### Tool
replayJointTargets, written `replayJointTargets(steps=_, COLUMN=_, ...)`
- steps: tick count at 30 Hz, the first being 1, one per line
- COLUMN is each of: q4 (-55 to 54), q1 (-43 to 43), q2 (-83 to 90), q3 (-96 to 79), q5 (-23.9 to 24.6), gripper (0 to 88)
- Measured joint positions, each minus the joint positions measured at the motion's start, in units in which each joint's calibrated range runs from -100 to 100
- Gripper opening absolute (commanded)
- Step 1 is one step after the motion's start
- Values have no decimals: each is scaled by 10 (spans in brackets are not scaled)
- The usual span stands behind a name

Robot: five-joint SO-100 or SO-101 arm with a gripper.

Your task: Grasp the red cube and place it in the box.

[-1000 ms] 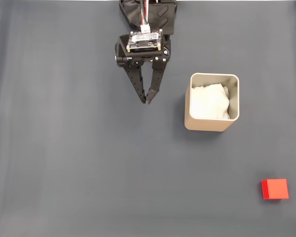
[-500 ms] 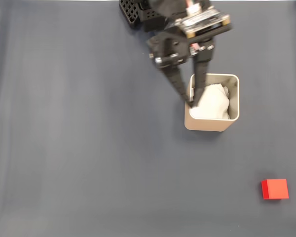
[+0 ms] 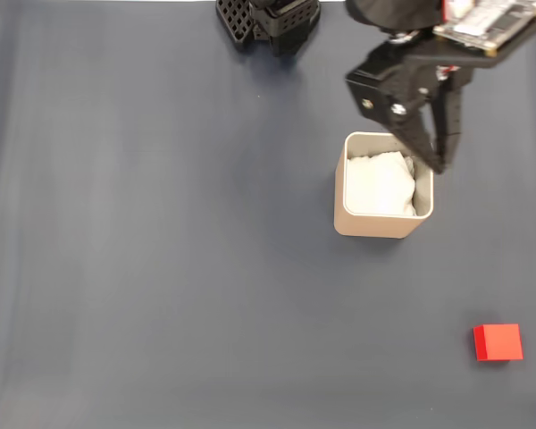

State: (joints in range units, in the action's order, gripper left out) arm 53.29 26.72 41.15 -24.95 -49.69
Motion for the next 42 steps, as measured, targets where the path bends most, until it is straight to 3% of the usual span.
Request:
replayJointTargets(steps=12, q4=21, q1=31, q2=-172, q3=126, q5=-3, gripper=5)
replayJointTargets(steps=26, q4=21, q1=11, q2=-375, q3=311, q5=2, gripper=53)
replayJointTargets(steps=42, q4=-36, q1=-14, q2=-496, q3=376, q5=19, gripper=215)
